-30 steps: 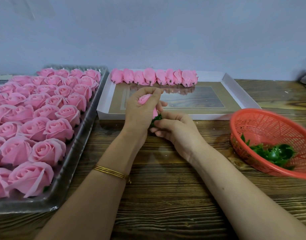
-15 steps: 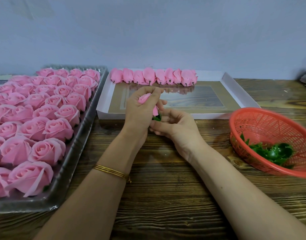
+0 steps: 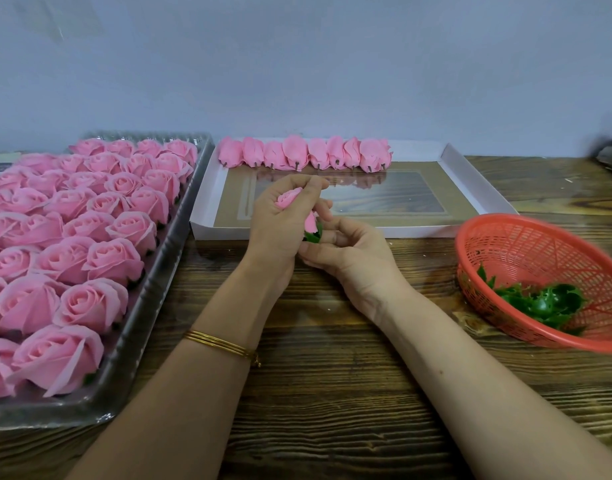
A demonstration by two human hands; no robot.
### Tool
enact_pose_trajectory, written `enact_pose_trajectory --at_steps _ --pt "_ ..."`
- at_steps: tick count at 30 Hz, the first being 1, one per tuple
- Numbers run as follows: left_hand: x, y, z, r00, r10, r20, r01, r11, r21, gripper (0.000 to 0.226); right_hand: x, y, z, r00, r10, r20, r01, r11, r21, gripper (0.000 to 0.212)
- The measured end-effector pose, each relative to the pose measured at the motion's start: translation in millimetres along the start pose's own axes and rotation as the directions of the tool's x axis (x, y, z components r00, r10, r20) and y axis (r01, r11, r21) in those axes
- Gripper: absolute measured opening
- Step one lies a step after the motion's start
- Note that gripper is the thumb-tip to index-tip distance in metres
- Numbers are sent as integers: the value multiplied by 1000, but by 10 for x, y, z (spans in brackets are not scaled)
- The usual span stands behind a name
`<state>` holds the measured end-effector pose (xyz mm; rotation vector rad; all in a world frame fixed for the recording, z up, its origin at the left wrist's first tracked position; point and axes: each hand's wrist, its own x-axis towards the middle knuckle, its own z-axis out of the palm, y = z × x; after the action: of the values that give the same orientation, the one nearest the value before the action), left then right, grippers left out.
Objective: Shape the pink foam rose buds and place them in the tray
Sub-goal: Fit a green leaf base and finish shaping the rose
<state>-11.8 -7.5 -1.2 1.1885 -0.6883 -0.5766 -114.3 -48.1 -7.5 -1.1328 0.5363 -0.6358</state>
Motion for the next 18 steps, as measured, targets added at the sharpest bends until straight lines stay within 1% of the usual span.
enact_pose_trajectory --at_steps 3,6,12,18 --pt "-7 13 2 1000 -8 12 8 1000 -15 24 3 -26 5 998 32 50 -37 994 102 25" --pt "-17 32 3 1000 -13 16 13 999 -36 24 29 -48 -10 996 81 45 -88 974 207 25" --pt "-44 67 17 1000 -23 12 23 999 -43 19 20 -55 -12 993 104 48 -111 977 183 19" --pt "-53 80 14 1000 -13 8 14 999 -36 16 26 -32 -20 995 99 28 -103 967 232 16"
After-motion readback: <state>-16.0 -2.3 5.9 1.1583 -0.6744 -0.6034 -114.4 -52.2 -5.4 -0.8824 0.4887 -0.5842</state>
